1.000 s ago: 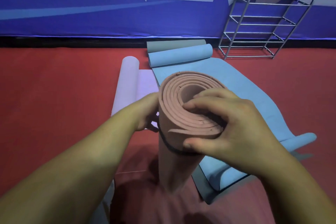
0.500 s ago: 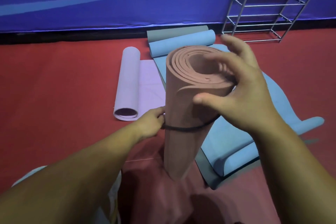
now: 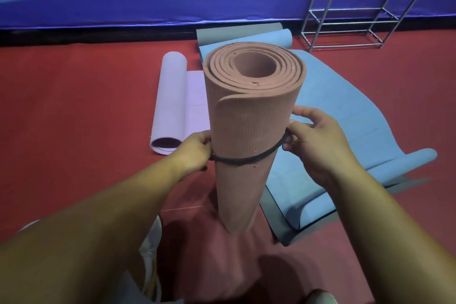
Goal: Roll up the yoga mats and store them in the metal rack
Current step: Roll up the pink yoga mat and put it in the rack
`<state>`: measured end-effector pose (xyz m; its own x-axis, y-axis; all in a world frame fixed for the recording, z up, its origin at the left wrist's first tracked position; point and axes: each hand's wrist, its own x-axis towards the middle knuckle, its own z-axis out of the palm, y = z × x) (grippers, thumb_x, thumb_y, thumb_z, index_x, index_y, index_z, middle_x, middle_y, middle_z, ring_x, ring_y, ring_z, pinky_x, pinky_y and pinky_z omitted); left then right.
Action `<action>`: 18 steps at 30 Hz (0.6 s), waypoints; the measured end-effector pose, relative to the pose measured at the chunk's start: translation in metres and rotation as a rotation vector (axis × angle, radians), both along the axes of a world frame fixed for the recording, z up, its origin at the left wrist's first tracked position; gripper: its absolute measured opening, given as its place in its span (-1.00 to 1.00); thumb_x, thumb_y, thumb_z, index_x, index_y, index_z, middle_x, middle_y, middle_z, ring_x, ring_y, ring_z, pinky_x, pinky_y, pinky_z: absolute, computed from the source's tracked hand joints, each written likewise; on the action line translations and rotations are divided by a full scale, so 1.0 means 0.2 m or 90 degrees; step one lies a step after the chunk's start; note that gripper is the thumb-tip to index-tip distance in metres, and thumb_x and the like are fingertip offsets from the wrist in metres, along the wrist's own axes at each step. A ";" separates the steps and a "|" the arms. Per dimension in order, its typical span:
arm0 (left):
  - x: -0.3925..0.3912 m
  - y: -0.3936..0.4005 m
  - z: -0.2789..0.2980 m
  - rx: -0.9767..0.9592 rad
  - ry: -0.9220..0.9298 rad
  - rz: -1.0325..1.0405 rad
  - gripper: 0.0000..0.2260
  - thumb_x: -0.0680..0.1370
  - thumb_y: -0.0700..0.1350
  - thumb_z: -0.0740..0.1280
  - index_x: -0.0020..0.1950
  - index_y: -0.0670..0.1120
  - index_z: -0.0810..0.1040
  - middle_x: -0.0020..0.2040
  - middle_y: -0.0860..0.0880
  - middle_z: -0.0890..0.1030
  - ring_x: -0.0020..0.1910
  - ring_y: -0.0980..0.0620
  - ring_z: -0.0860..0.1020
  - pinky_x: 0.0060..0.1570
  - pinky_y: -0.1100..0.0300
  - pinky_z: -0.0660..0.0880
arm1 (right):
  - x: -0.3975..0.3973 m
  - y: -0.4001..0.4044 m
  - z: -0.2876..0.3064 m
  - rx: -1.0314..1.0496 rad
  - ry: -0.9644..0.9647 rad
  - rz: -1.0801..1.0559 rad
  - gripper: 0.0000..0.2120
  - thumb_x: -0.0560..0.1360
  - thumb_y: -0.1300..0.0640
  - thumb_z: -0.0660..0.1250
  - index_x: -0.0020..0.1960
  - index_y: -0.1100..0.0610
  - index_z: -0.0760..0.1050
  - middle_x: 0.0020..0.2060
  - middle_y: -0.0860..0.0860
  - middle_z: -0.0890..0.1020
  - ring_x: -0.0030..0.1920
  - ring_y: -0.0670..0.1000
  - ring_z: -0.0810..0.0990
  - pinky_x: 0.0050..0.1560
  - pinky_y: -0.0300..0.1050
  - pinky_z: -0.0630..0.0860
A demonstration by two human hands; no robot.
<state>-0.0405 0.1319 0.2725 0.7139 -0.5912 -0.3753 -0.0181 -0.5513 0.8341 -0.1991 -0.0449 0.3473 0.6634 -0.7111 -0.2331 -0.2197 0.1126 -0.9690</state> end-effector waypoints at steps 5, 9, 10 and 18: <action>0.03 0.00 -0.03 -0.005 0.014 0.017 -0.62 0.64 -0.26 0.13 -0.06 0.15 0.63 -0.03 -0.07 0.71 -0.12 -0.11 0.60 -0.09 -0.10 0.65 | 0.02 0.00 -0.24 0.004 0.135 0.039 -0.82 0.49 0.38 0.22 -0.10 0.25 0.60 -0.43 0.03 0.52 -0.43 0.00 0.39 -0.29 -0.09 0.43; 0.02 -0.01 -0.07 0.023 0.053 0.073 -0.56 0.60 -0.31 0.10 -0.12 0.14 0.64 -0.22 -0.02 0.66 -0.23 -0.06 0.50 -0.20 0.01 0.52 | 0.04 -0.01 -0.41 0.022 0.194 0.022 -0.82 0.48 0.41 0.20 -0.19 0.25 0.54 -0.48 0.03 0.47 -0.48 -0.01 0.38 -0.35 -0.10 0.43; 0.02 -0.01 -0.08 0.038 0.069 0.086 -0.55 0.59 -0.32 0.09 -0.13 0.13 0.65 -0.24 0.00 0.63 -0.25 -0.04 0.48 -0.20 0.02 0.50 | 0.04 -0.02 -0.45 0.029 0.216 0.027 -0.82 0.48 0.42 0.20 -0.21 0.26 0.51 -0.47 0.06 0.45 -0.49 0.00 0.36 -0.38 -0.10 0.41; -0.01 -0.05 -0.06 0.005 0.162 0.093 -0.54 0.54 -0.35 0.16 0.16 0.11 0.67 -0.15 0.03 0.72 -0.21 0.03 0.59 -0.14 0.04 0.43 | 0.03 0.01 -0.49 -0.053 0.179 0.015 -0.61 0.36 0.32 0.23 0.03 -0.07 0.59 -0.22 0.03 0.69 -0.27 0.06 0.61 -0.07 0.21 0.67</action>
